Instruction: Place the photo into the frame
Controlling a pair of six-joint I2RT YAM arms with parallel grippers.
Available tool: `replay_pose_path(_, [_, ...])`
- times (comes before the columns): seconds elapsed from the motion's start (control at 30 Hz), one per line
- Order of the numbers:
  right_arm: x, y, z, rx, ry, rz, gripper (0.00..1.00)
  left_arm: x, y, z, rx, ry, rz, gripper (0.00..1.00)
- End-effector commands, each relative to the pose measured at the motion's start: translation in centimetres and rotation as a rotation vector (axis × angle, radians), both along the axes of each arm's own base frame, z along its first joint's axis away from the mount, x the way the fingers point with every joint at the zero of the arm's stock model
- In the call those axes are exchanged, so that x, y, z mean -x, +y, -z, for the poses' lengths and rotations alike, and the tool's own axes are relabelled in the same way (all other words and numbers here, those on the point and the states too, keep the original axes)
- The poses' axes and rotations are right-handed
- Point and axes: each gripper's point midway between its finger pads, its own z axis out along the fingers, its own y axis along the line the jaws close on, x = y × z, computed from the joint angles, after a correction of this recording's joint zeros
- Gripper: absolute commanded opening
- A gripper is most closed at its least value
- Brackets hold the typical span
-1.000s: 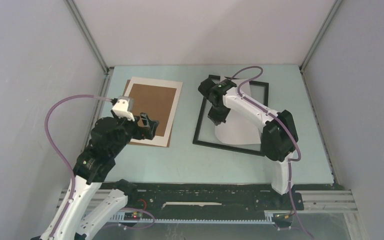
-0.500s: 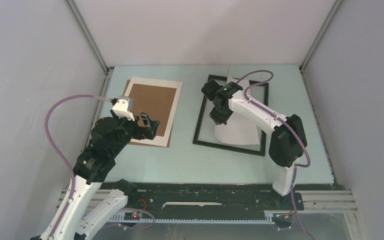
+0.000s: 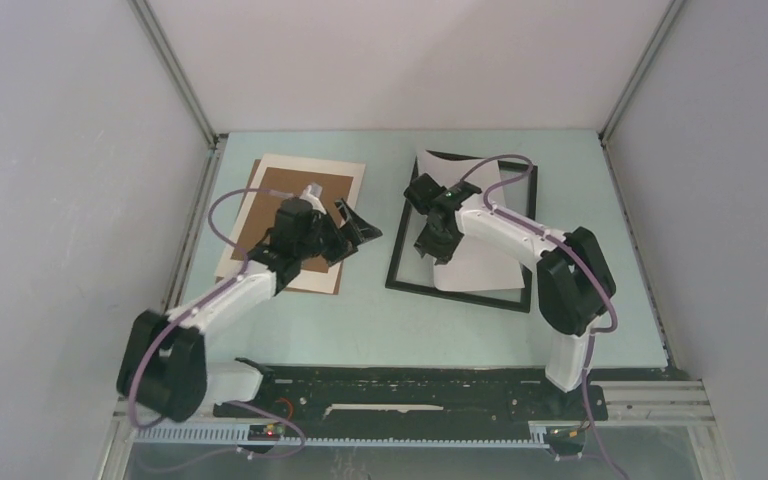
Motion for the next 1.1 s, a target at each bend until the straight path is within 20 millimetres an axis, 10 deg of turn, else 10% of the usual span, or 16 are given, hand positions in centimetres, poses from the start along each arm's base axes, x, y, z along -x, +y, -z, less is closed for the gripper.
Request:
replay_pose_path(0.0, [-1.5, 1.7, -3.6, -0.151, -0.151, -0.162, 0.49, -5.0, -3.3, -2.8, 0.238, -0.078, -0.004, 1.00])
replay_pose_path(0.13, [-1.2, 3.9, -5.9, -0.378, -0.324, -0.391, 0.76, -7.2, -5.7, -0.8, 0.289, -0.089, 0.051, 1.00])
replay_pose_path(0.27, [-1.3, 2.1, -8.8, -0.402, -0.419, -0.504, 0.86, -8.2, -6.4, 1.6, 0.255, -0.084, 0.054, 0.99])
replay_pose_path(0.73, [0.2, -8.5, -7.9, -0.401, -0.534, -0.493, 0.86, -10.6, -6.3, 6.0, -0.021, -0.082, 0.012, 0.94])
replay_pose_path(1.07, [-7.5, -13.6, -13.4, -0.533, -0.895, -0.234, 0.86, -14.5, -8.0, 8.8, -0.049, -0.041, 0.008, 0.89])
